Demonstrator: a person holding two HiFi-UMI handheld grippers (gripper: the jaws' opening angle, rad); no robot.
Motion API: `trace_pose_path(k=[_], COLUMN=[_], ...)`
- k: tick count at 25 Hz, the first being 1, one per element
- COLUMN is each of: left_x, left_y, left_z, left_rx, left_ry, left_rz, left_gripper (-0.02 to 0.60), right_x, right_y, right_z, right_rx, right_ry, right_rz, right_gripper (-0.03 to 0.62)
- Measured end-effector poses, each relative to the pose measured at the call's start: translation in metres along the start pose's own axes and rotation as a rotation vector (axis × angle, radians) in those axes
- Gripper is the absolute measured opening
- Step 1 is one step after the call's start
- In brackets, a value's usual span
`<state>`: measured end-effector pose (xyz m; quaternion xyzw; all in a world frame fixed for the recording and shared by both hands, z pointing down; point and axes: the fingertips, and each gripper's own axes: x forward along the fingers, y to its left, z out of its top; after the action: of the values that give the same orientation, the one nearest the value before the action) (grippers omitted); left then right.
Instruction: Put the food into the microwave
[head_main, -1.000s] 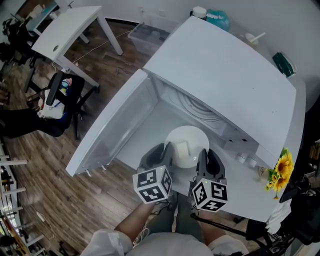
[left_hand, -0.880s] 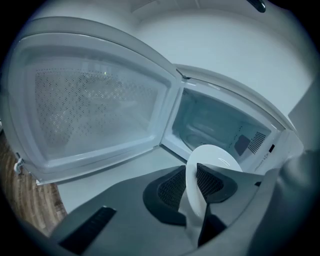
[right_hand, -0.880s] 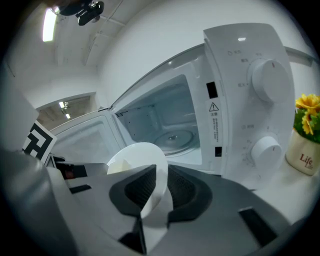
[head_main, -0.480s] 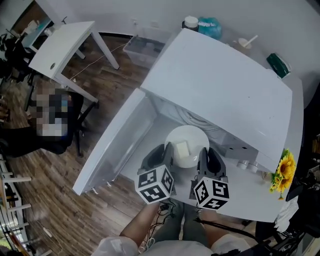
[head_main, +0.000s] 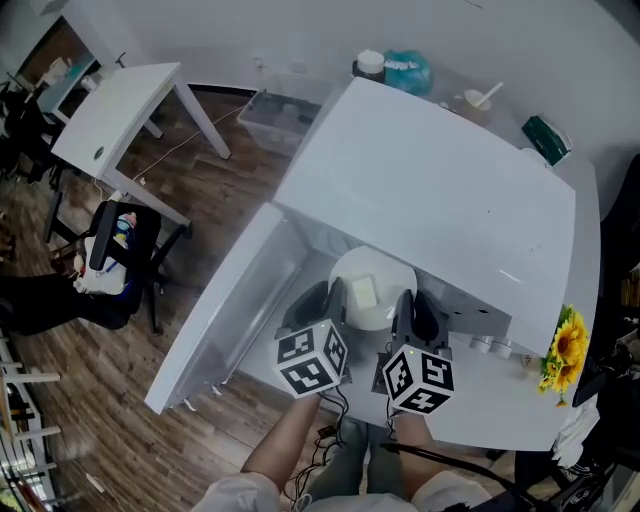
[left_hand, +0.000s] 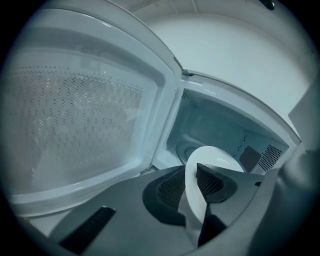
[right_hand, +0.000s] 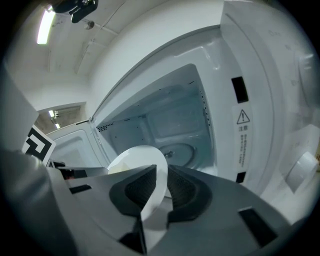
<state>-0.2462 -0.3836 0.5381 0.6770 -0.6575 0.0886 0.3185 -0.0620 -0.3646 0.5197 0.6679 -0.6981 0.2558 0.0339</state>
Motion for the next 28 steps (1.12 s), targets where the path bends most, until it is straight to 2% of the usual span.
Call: trace_pose_path(k=[14,24,28], left_x=[0.053,0.085,0.093], left_y=[-0.018,-0.039,-0.044], left_z=[0.019,0.031,0.031], left_rx=[0.071,0.173,0.215], left_ry=[-0.015,-0.016,-0.026], left_rz=[-0.055,-0.074,-0.047], left_gripper=[0.413,0.413,0.413], right_x=[0.031,0.049,0.054], right_y=[-0.013,-0.029,-0.033], right_z=[0.015,0.021,0.018], right_rx=[0.058,0.097,0.093], right_ry=[-0.069,-0.072,-0.061], right_rz=[-0.094,-0.167,-0.204], right_gripper=[0.069,0.069,0.069])
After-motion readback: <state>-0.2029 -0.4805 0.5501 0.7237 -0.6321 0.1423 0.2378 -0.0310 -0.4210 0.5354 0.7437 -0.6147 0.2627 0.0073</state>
